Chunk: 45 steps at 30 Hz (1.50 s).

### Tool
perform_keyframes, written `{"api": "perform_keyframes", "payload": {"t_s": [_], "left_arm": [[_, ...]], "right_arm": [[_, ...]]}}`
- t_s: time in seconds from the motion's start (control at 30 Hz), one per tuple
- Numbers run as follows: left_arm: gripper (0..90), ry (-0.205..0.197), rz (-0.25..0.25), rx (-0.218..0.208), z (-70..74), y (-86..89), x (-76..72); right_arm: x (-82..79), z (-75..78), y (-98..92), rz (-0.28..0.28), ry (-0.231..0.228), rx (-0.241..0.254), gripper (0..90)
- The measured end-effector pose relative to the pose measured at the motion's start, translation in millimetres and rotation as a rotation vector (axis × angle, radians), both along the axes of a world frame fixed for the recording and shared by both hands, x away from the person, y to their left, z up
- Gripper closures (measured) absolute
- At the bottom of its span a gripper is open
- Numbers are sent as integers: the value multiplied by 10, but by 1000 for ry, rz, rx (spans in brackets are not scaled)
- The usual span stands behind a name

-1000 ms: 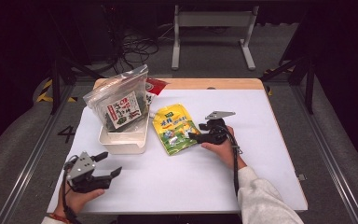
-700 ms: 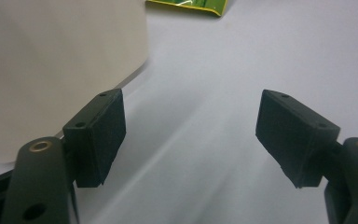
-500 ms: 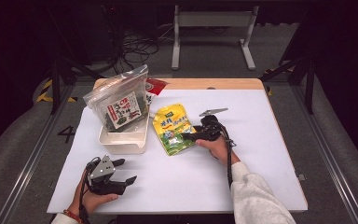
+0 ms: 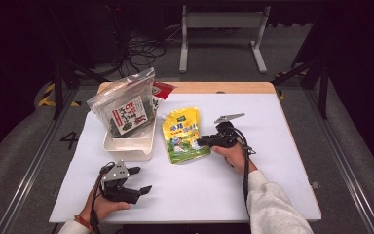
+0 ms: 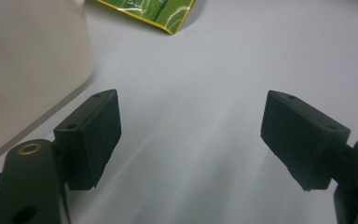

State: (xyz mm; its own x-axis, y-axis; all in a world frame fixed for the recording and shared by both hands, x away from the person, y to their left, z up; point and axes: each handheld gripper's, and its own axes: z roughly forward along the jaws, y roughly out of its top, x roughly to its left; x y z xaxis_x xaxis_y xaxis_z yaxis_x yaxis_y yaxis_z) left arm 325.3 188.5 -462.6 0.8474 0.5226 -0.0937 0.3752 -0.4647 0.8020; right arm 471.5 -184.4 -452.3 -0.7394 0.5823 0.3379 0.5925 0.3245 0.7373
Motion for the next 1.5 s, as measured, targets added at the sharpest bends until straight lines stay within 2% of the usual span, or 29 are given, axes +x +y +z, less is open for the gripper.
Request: {"api": "perform_keyframes", "payload": {"t_s": [0.1, 0.2, 0.3, 0.37, 0.4, 0.43, 0.5, 0.57, 0.67, 0.77, 0.87, 0.93, 1.03, 1.1, 1.13, 1.17, 1.27, 1.37, 1.43, 1.5], "left_arm": [[204, 24, -18, -13, 15, -75, 28], [204, 26, -34, -17, 25, -131, 45], [202, 21, -44, -8, 25, -149, 44], [201, 22, -41, -3, 17, -154, 43], [200, 23, -41, -1, 16, -152, 42], [200, 23, -41, -1, 16, -152, 42], [198, 23, -41, 2, 12, -150, 45], [197, 20, -42, 5, 10, -152, 51], [196, 16, -44, 10, 8, -153, 61], [196, 16, -36, 6, 12, -155, 73], [196, 18, -31, -6, 16, -161, 88], [197, 23, -30, -14, 17, -164, 92], [196, 30, -31, -11, 16, -186, 117], [195, 28, -27, -17, 18, -202, 126], [194, 32, -30, -25, 30, -230, 147], [193, 32, -30, -25, 30, -230, 147], [187, 43, -24, -47, 58, -296, 183], [184, 53, -23, -47, 63, -337, 201], [183, 67, -34, -60, 64, -360, 199], [173, 87, -48, -55, 43, -412, 206]], "right_arm": [[-30, 24, -3, 15, -12, -13, 772], [-74, 33, -2, 35, -16, -17, 782], [-92, 46, 11, 29, -24, -33, 759], [-87, 43, 58, -5, -30, -73, 531], [-81, 20, 88, -19, -19, -82, 475], [-81, 20, 88, -19, -19, -82, 475], [-64, -13, 131, -40, -10, -73, 385], [-38, -44, 154, -65, 12, -61, 350], [-32, -46, 196, -72, 14, -65, 375], [-30, -51, 232, -61, 47, -43, 538], [-40, -44, 218, -48, 47, -37, 629], [-70, -29, 197, -41, 23, -32, 700], [-133, -43, 162, -18, 4, -7, 734], [-160, -49, 146, -9, -8, 1, 741], [-228, -56, 114, 9, -45, 8, 750], [-228, -56, 114, 9, -45, 8, 750], [-330, -44, 62, 41, -82, 7, 758], [-446, -12, 25, 67, -129, 8, 763], [-484, 0, 15, 79, -139, 8, 764], [-621, 15, -13, 109, -174, 18, 778]]}}
